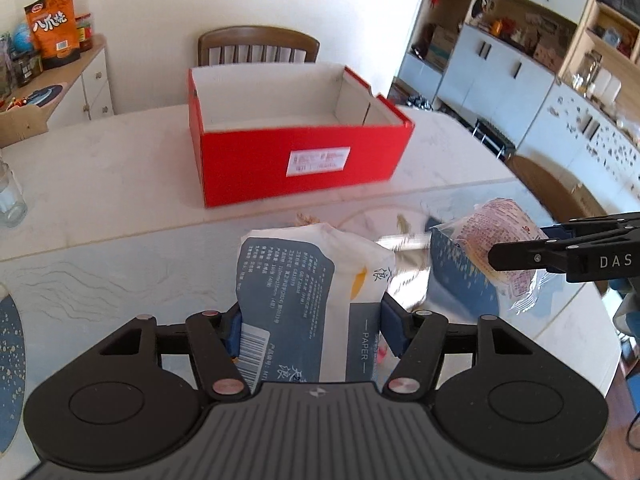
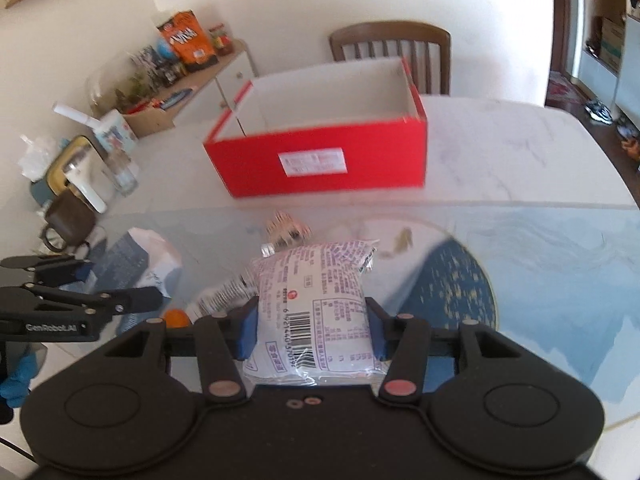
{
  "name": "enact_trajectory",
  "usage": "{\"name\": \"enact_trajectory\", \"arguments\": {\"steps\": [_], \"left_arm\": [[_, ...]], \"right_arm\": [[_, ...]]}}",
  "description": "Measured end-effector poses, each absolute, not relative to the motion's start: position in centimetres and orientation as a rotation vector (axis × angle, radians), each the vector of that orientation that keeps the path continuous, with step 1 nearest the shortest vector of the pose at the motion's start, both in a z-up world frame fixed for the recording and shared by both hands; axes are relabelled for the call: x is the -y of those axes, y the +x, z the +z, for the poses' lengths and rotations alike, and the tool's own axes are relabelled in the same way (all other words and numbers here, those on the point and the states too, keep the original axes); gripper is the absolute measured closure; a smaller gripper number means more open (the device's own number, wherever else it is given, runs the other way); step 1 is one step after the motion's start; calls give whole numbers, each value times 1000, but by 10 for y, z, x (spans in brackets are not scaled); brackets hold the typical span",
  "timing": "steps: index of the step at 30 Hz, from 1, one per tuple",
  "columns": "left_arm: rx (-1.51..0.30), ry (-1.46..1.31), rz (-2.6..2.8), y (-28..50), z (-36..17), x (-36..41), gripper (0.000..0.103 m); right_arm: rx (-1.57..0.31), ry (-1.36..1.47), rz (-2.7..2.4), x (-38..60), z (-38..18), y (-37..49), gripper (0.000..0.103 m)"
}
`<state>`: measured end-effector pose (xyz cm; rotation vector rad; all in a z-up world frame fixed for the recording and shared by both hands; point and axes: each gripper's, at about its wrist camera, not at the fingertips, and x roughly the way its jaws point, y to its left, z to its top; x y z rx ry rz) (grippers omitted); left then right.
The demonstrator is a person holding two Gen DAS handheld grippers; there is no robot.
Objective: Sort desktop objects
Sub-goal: 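Lift and carry both held packs over the red box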
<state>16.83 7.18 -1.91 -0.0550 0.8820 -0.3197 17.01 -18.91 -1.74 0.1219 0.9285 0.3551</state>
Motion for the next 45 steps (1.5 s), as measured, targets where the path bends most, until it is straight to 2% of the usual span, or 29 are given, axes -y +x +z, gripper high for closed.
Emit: {"name": "enact_trajectory", "arguments": {"steps": [8,21,36,45], "left_arm": [[-861,-77,-304,192,6,-69,39],[-856,-67,-264,252,25,-67,39],[-852,8,-200,354,22,-57,39],[-869,62,-163,421,0,-44,39]], "right_arm": [[-899,120,431,190,17,199,51],[-884,105,467,188,38,257,51],[-847,52,424,180,18,339,51],[-826,40,394,174,0,393,51]]}}
